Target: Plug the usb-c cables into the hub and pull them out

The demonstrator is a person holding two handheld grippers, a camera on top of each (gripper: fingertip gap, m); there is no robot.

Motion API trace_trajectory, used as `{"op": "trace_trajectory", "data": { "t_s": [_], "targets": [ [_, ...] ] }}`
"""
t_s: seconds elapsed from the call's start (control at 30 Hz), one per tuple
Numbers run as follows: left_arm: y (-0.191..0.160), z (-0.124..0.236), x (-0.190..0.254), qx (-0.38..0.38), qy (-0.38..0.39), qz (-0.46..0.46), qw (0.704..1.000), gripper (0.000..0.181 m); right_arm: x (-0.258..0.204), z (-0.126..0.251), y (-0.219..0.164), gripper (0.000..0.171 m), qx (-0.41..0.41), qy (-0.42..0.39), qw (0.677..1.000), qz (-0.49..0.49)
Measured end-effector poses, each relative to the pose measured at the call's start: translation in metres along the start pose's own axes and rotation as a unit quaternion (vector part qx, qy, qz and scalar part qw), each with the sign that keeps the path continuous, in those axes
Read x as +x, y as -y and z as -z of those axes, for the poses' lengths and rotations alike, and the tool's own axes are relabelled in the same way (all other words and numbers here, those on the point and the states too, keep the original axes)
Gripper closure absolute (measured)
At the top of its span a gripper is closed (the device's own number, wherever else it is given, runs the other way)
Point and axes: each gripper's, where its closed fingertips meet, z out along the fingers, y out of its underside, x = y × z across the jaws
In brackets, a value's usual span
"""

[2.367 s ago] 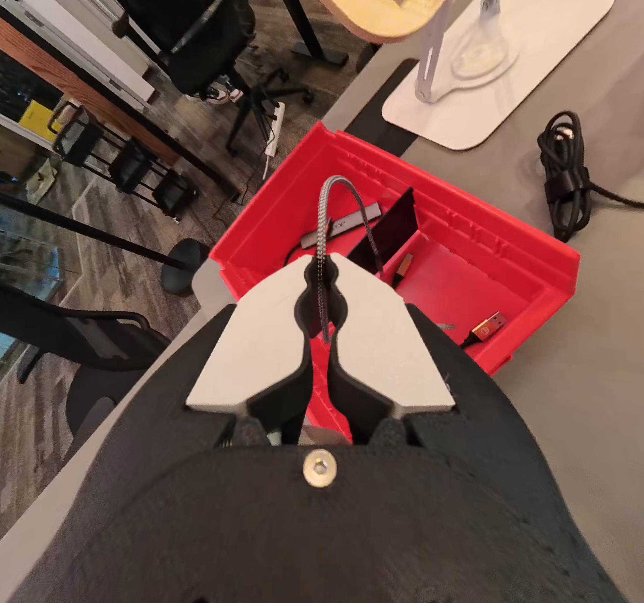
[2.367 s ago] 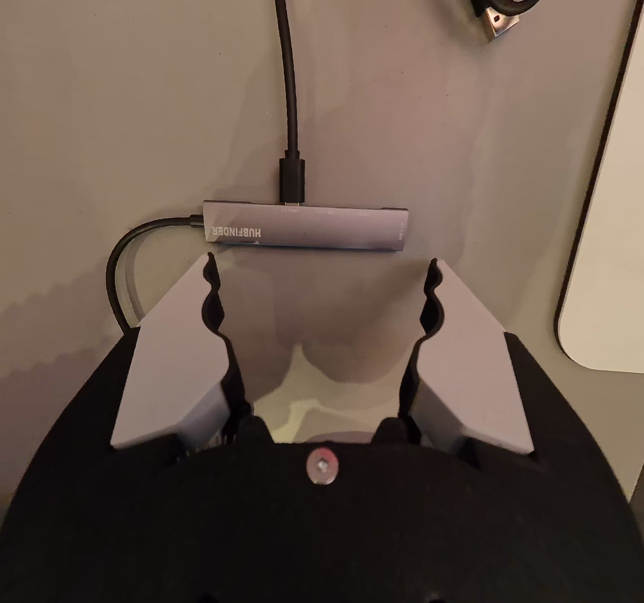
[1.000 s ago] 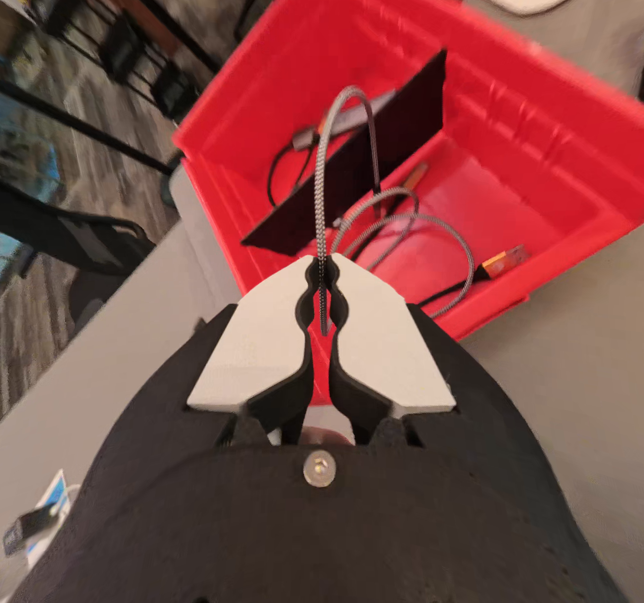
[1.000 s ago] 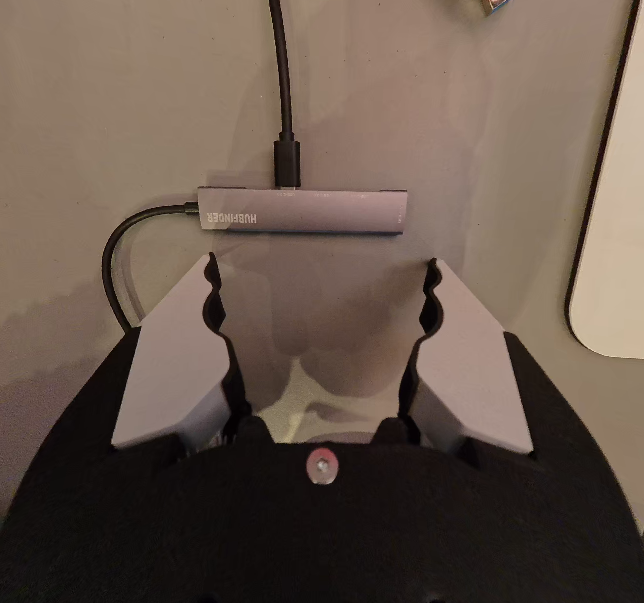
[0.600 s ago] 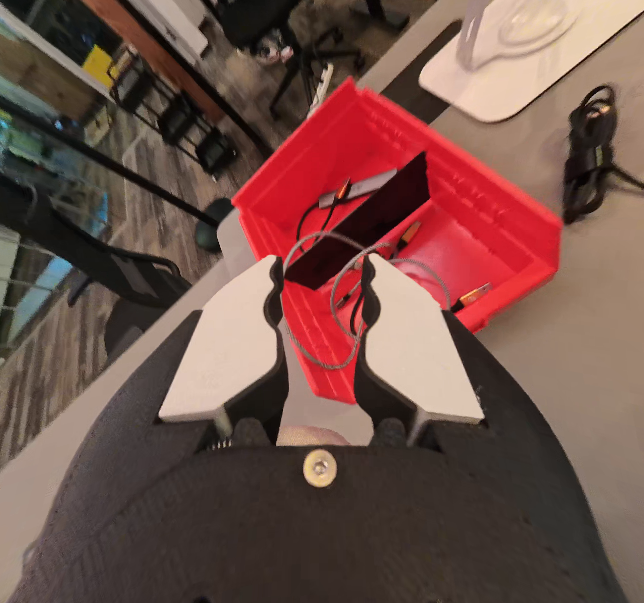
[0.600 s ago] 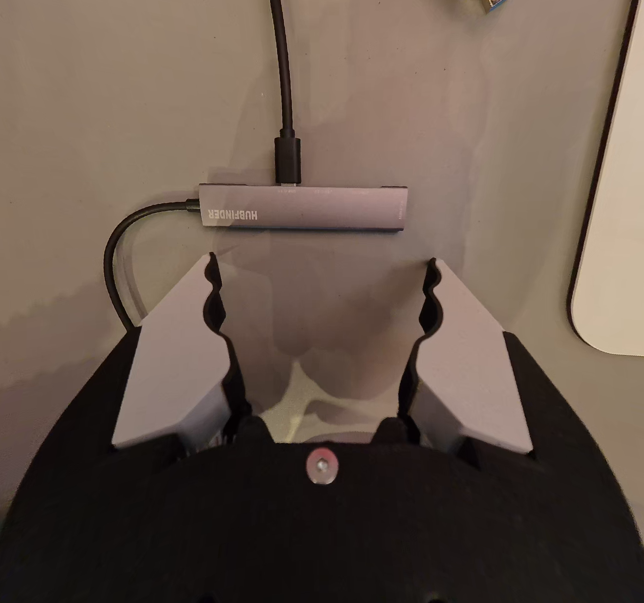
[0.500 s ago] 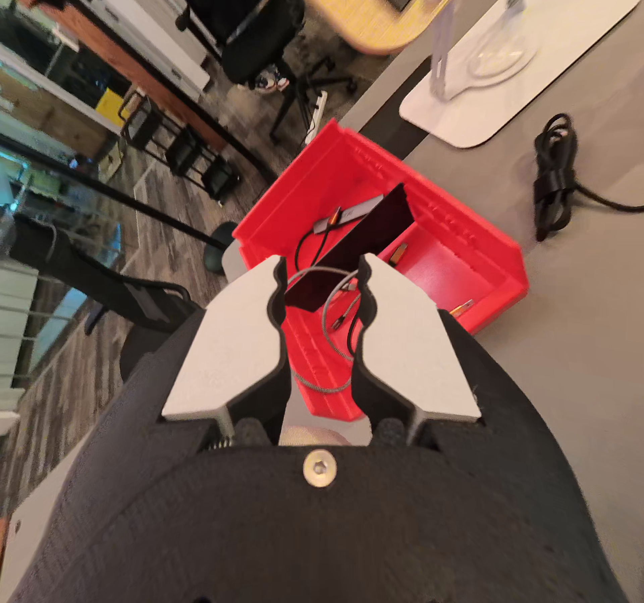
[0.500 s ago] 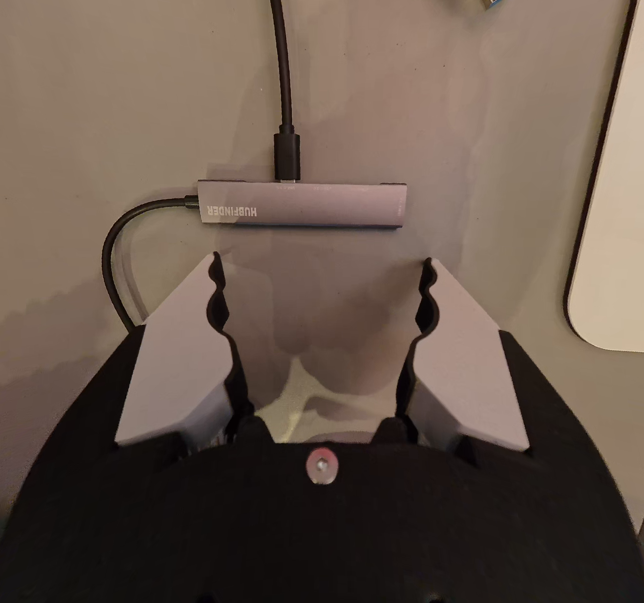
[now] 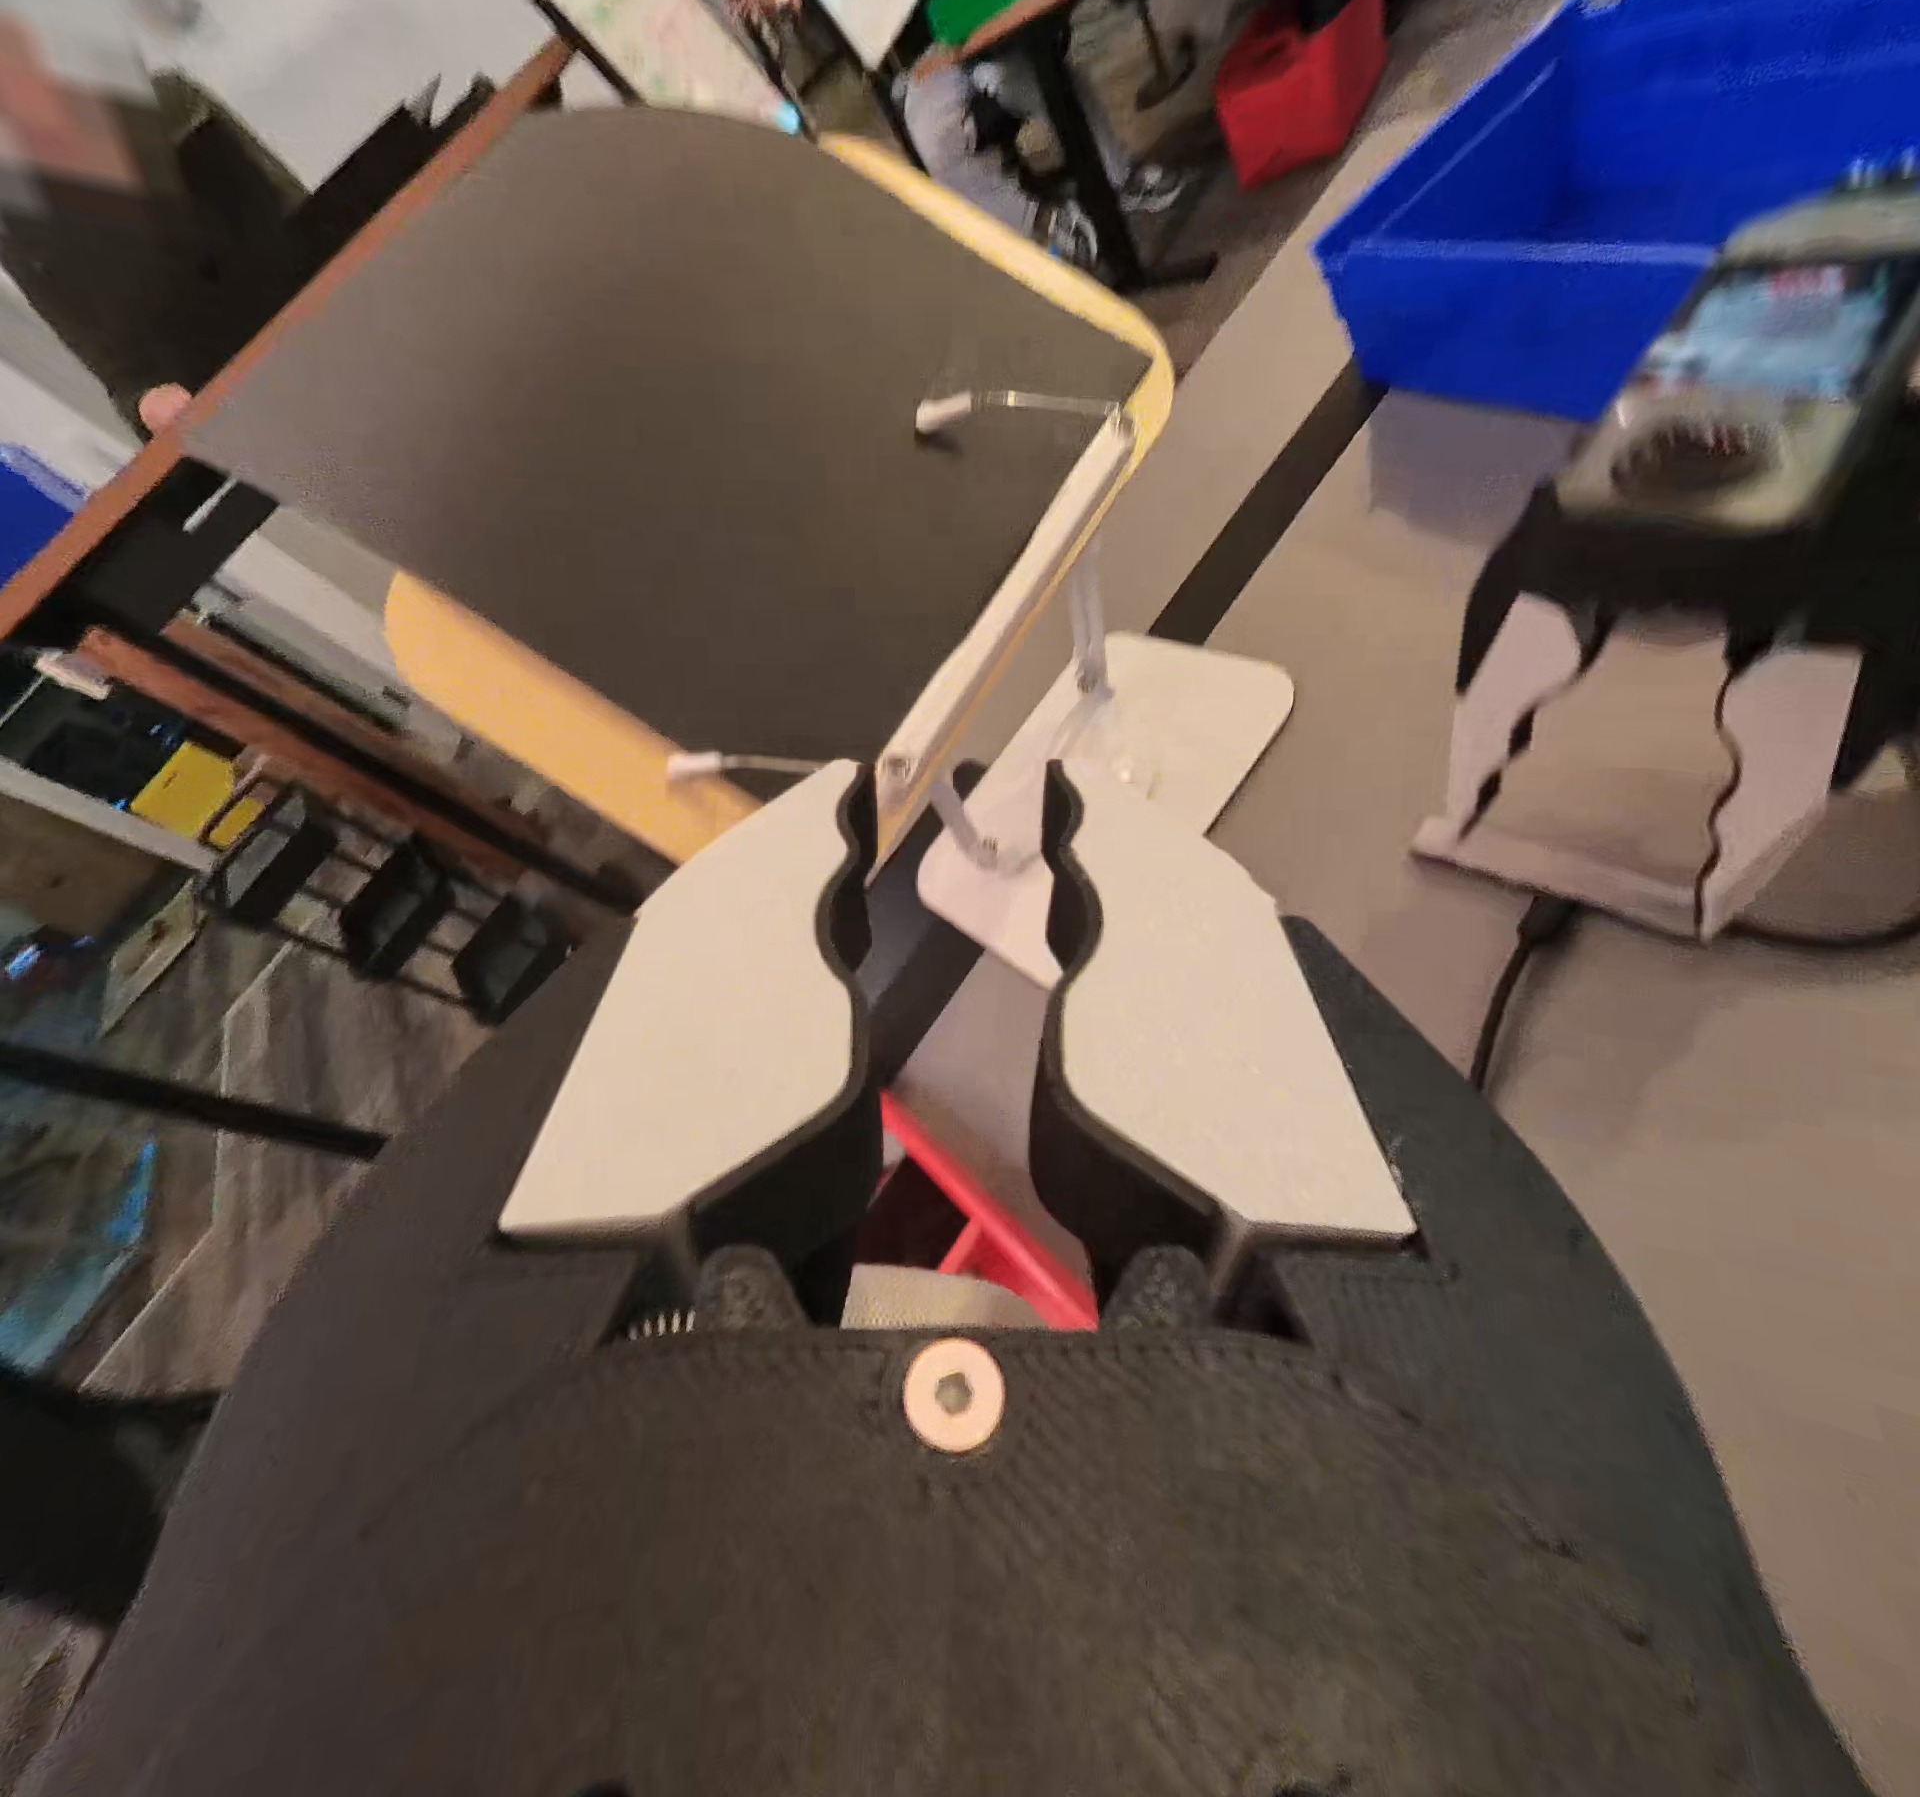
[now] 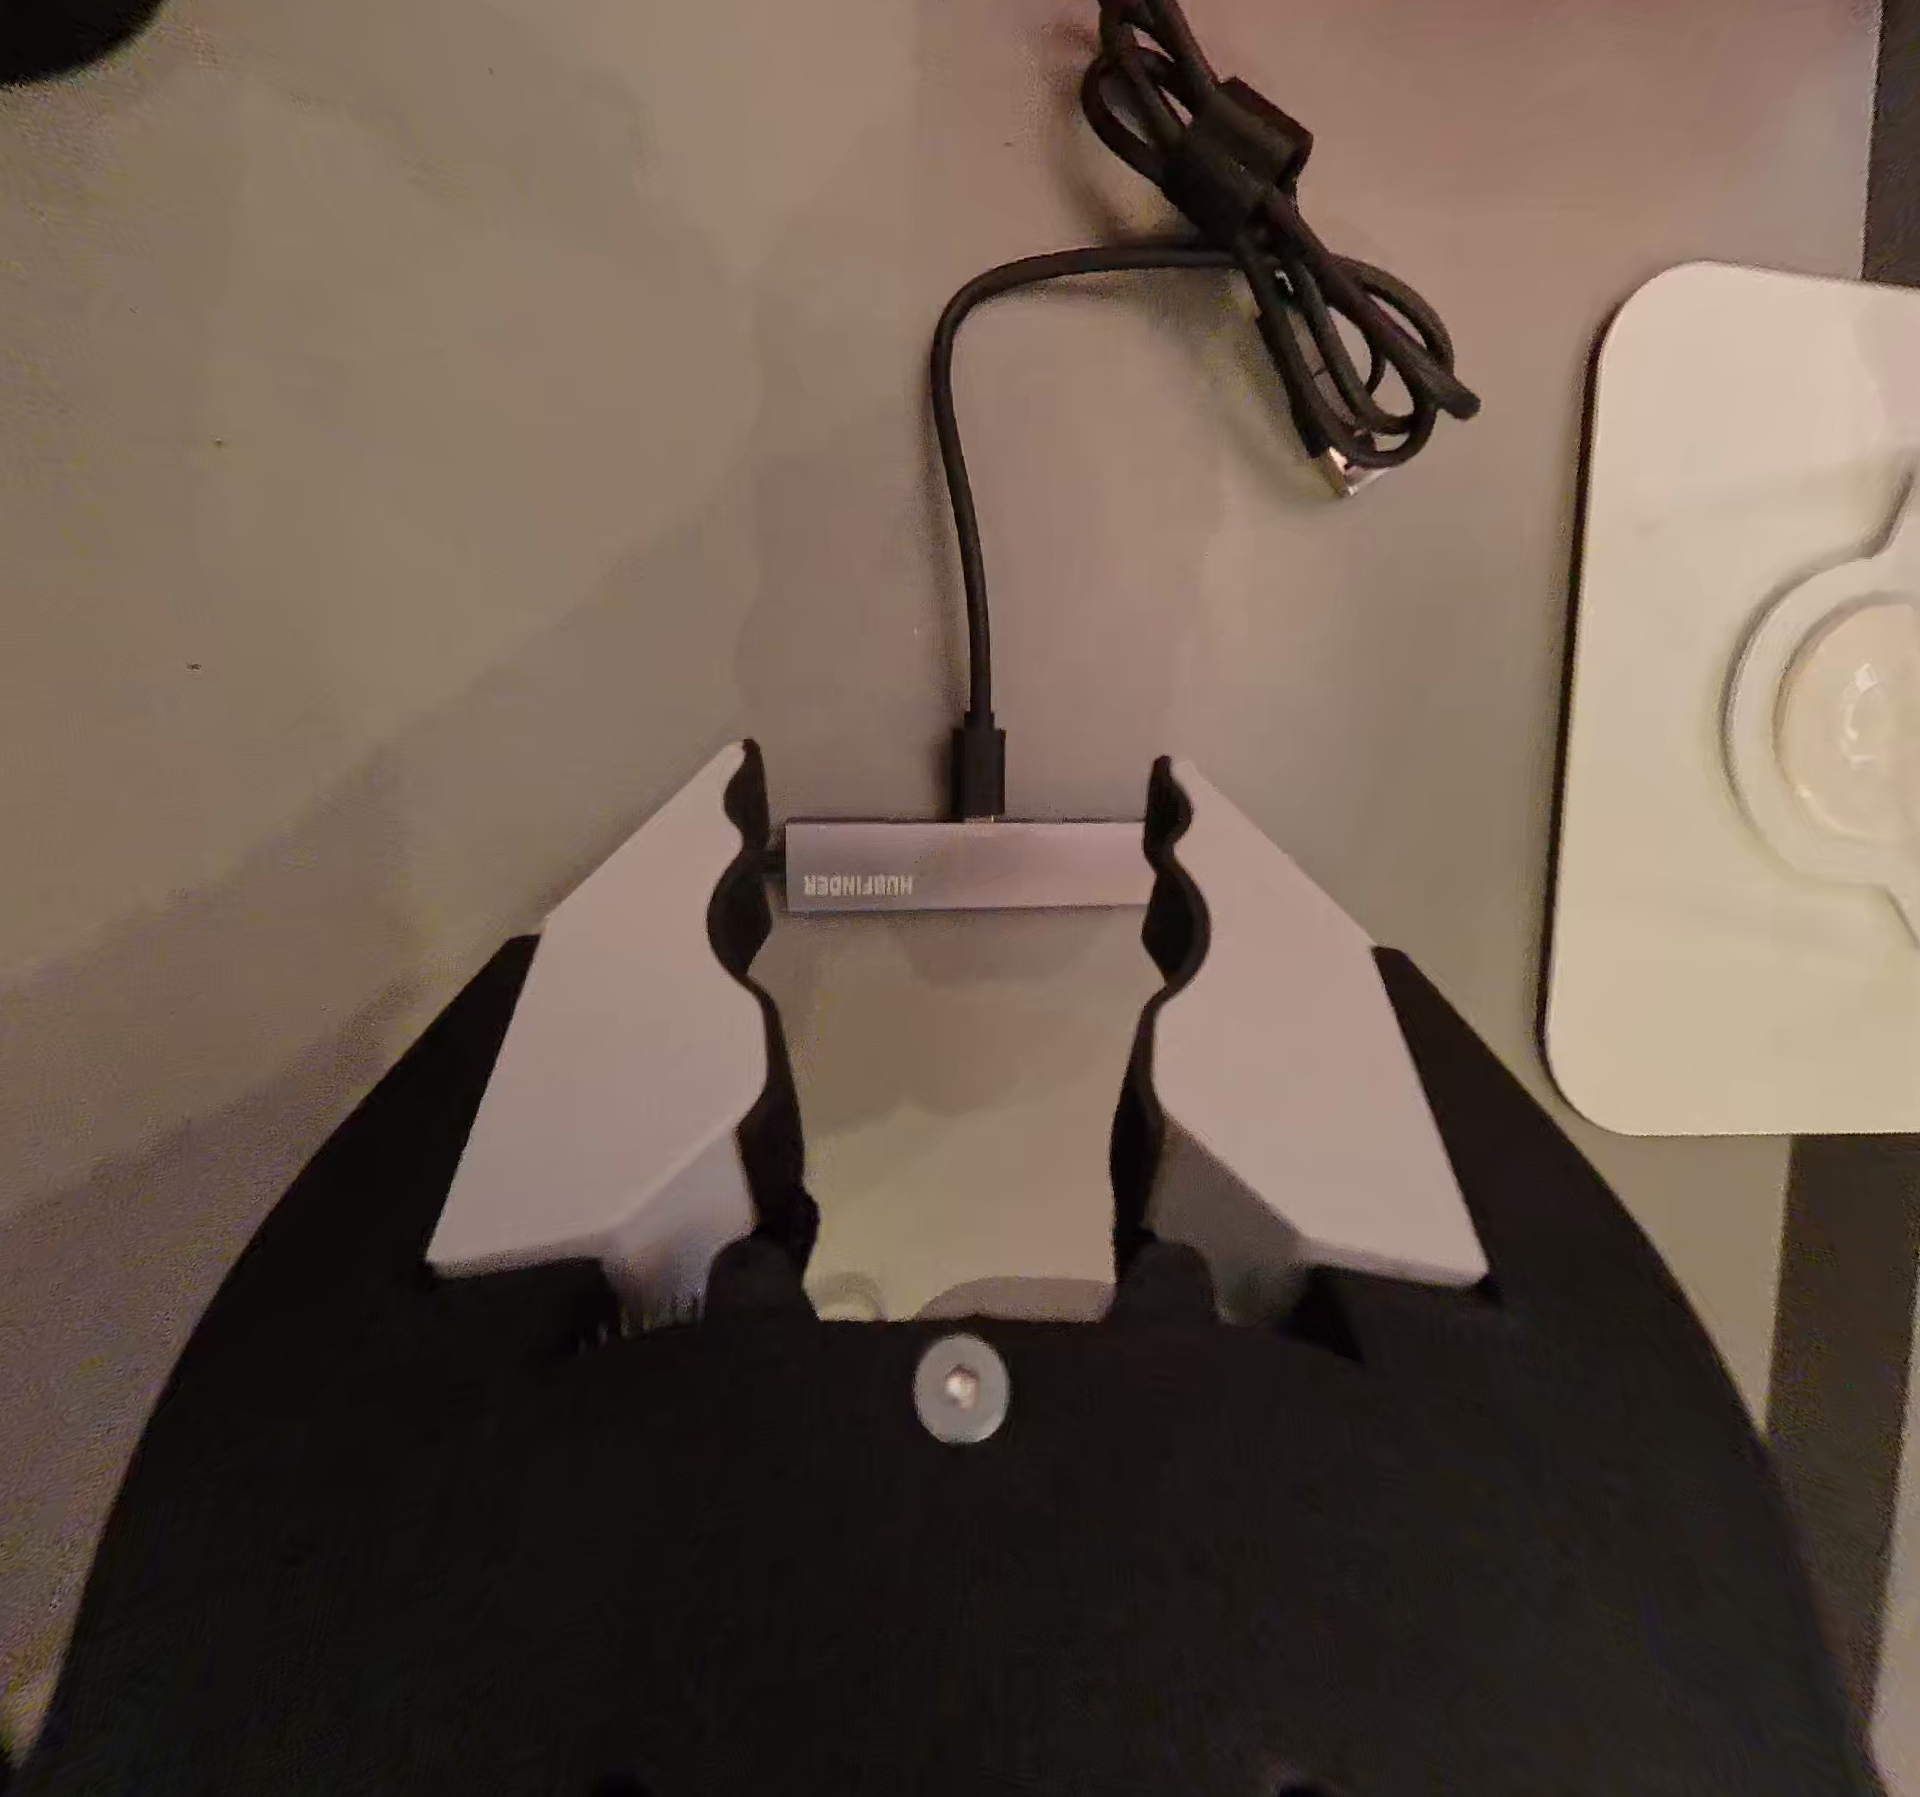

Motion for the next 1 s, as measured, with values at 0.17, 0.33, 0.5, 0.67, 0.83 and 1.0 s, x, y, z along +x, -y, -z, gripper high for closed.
{"op": "trace_trajectory", "data": {
  "t_s": [0.17,0.33,0.5,0.67,0.83,1.0],
  "targets": [
    [0.037,-0.016,-0.001,0.063,-0.004,0.034,0.997,0.153,0.000,-0.025,-0.001,0.123,-0.014,-0.029,0.999,-0.014],
    [0.047,-0.026,0.001,0.085,0.006,0.040,0.996,0.153,0.002,-0.041,-0.005,0.142,-0.003,-0.029,0.999,-0.035],
    [0.041,-0.034,0.004,0.093,0.005,0.043,0.995,0.155,0.008,-0.045,-0.006,0.165,0.012,-0.038,0.998,-0.049],
    [0.033,-0.038,0.004,0.094,-0.002,0.056,0.994,0.156,0.008,-0.042,-0.003,0.168,0.035,-0.042,0.997,-0.047],
    [0.033,-0.036,0.000,0.100,0.009,0.057,0.993,0.156,0.015,-0.016,0.011,0.169,0.096,-0.071,0.991,-0.063],
    [0.036,-0.033,-0.003,0.107,0.019,0.058,0.992,0.157,0.028,0.033,0.024,0.170,0.173,-0.116,0.974,-0.088]
  ]
}}
